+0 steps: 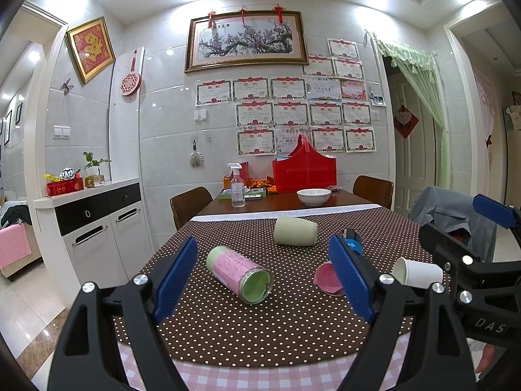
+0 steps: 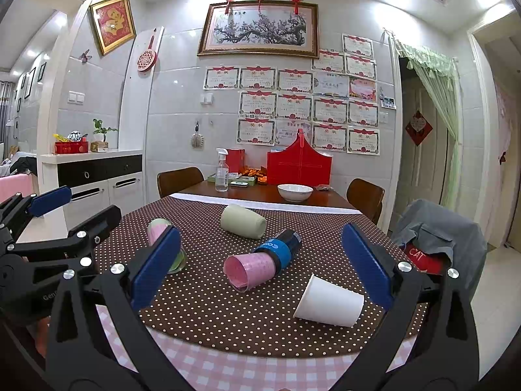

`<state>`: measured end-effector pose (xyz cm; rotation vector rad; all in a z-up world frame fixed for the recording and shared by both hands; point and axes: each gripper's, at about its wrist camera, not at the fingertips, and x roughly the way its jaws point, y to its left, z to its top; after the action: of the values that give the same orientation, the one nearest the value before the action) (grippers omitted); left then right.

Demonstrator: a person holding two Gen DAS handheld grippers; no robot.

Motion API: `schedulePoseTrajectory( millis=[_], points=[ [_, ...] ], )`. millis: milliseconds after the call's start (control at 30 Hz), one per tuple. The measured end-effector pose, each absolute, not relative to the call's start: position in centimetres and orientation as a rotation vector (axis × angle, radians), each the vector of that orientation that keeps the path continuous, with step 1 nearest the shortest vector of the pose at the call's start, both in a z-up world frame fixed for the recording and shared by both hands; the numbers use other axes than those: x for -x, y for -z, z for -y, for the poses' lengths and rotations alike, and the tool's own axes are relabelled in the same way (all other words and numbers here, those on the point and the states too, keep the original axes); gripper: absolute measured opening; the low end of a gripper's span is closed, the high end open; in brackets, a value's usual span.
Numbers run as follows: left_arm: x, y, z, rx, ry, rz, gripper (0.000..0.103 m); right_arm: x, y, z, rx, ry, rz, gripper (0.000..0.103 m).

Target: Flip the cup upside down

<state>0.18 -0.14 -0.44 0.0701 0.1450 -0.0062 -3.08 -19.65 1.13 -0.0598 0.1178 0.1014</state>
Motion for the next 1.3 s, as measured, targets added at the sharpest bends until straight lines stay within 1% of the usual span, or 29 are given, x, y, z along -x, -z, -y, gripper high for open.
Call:
schedulePoseTrajectory(
  millis=[400,467,733,1033,1300],
  points=[
    [-0.9,1.9,0.5,-0.073,0.006,-0.152,0.082,3.1,-1.1,19.6,0.061,-0.101,-0.12,0.097],
    [-0.8,1.5,0.1,-0.076,0.004,-0.157,0.082,3.1,-1.1,19.6,0.061,-0.102,-0.124,0.097],
    [-1.7,2.1,0.0,-0.078,-0.002,-0.203,0.082,0.7,1.2,19.8,0.052,-0.12,-0.168,0.097],
    [-5.0,3.4,-0.2,-0.058,0.033,-0.335,0.082,-1.6,2.6,20.0,0.046,-0.125,-0.26,0.097],
    [-9.7,4.8,-0.1,0.004,0.13,-0.514,0.082,-5.2,3.1,21.2,0.037,-0.118,-0.364,0.097]
  ],
)
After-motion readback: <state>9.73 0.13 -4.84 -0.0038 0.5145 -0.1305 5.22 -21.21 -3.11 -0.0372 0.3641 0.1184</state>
